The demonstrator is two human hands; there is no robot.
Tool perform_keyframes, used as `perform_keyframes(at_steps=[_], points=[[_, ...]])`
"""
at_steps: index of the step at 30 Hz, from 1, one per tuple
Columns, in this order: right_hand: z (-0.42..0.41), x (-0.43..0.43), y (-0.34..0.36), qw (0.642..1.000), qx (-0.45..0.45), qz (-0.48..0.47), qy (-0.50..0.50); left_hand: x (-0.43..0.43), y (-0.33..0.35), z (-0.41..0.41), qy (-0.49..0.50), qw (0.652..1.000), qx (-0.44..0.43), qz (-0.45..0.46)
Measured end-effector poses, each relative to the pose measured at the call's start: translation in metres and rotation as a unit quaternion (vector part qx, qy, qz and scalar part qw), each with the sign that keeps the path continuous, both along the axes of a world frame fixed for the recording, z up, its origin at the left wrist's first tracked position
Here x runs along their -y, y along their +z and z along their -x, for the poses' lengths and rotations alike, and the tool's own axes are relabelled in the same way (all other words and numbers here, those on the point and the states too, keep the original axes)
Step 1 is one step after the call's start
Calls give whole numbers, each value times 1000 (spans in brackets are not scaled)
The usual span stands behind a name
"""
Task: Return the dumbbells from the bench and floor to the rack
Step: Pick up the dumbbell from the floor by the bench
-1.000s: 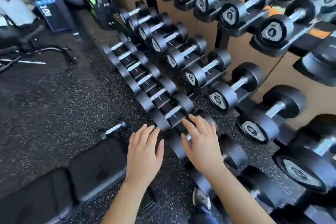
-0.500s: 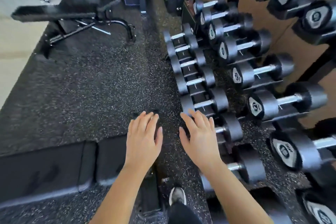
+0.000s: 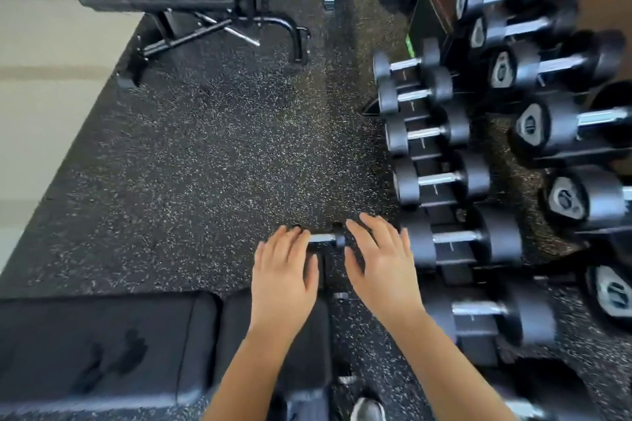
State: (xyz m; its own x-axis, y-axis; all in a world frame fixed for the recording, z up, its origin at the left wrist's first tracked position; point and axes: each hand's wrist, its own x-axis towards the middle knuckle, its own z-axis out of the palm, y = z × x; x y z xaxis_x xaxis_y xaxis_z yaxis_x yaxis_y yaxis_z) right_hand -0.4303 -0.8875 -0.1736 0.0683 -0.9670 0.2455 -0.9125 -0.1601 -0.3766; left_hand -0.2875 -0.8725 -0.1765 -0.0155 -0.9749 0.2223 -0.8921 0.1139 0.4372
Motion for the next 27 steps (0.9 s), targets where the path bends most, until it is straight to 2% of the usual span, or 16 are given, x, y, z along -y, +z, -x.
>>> perform_keyframes(at_steps=[7, 11, 14, 17, 22, 27], points=[[-63, 94, -69, 1000, -5, -26, -11, 95, -69, -58, -34, 999, 1, -41], [-61, 149, -138, 997, -11, -76, 0, 142, -136, -60, 0, 994, -81, -76], [-54, 180, -198, 993, -15, -118, 18, 165, -191, -57, 52, 975, -155, -153], [-46, 208, -274, 986, -35, -158, 48, 187, -264, -49, 144, 929, -254, -228], [-30, 238, -402, 971, -72, -209, 87, 219, -388, -28, 245, 810, -429, -316], [-15, 262, -513, 943, -14, -322, 88, 247, -499, -7, 318, 688, -556, -341]])
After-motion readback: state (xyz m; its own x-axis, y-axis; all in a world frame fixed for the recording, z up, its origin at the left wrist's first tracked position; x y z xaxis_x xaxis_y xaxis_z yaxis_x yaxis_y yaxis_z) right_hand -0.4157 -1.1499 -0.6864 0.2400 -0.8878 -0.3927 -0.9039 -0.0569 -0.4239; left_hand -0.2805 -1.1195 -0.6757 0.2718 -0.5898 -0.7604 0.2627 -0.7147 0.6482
